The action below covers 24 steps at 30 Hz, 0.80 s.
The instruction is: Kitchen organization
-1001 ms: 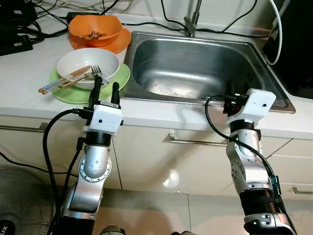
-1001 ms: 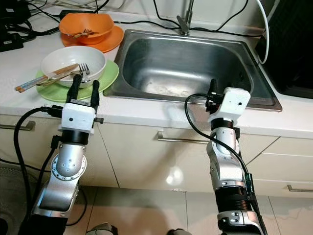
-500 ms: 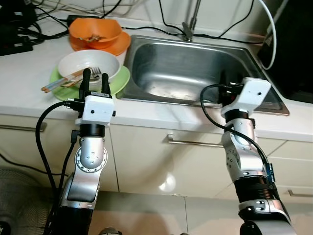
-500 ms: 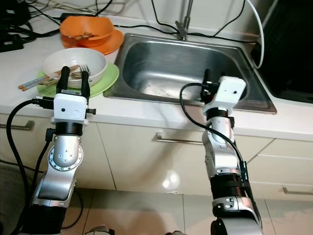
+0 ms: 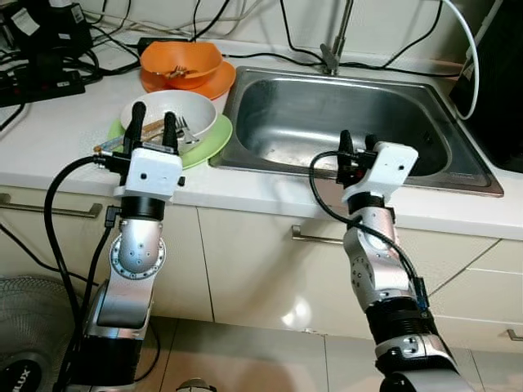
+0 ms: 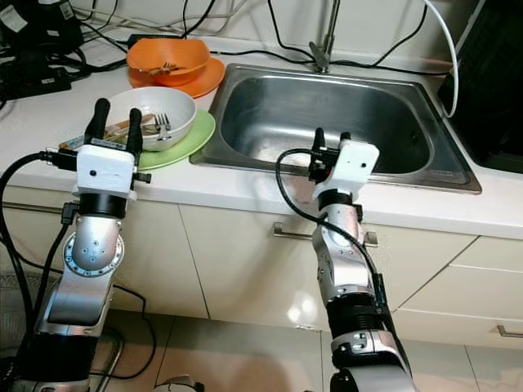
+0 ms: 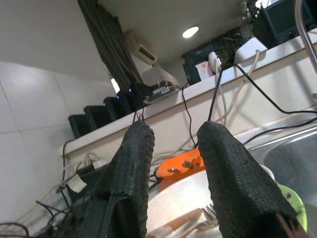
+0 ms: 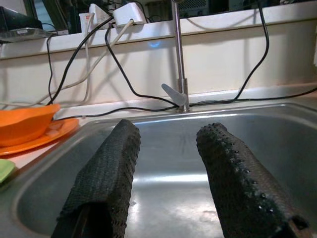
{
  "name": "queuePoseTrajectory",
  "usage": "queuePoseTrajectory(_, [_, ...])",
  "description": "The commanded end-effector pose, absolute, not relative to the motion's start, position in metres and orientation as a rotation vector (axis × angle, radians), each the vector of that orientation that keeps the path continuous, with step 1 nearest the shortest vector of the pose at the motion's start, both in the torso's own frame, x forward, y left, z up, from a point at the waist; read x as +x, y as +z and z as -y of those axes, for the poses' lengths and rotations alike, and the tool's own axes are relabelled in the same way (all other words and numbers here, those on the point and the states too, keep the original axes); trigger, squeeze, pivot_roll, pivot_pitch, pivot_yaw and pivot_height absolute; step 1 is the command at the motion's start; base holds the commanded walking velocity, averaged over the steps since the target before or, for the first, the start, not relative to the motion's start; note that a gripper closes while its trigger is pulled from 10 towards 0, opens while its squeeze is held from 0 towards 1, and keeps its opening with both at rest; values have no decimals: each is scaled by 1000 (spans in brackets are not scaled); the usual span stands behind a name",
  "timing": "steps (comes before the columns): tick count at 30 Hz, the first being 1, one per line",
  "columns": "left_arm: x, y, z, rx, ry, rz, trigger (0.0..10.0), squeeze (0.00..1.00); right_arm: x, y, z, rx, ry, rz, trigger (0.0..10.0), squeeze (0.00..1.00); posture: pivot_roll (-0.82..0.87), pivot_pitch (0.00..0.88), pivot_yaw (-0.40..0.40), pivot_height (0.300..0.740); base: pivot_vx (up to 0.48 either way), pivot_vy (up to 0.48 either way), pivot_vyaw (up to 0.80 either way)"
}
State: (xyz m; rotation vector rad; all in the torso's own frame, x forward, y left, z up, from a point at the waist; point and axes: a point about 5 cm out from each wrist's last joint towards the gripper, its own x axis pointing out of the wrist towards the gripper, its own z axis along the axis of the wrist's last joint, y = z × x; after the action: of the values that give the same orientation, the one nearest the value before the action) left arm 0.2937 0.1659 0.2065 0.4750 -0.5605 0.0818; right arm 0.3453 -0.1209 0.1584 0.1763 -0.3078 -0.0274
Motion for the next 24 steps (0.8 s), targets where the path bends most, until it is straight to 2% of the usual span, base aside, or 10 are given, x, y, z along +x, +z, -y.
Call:
queuePoseTrajectory(1, [295,210,-159,458,34,577,10000,0,347,163,121,182,-33,328,10000,0,209,9,19,740,0,0,0])
queuePoseTrajectory(14, [299,205,-148,426,-54,560,10000,0,346,163,120,178,-36,345,10000,0,198,0,41,740,0,0,0])
queuePoseTrajectory(24, [300,206,-144,411,-67,570,10000,0,349,166,121,160,-24,359,10000,0,202,0,23,740,0,0,0])
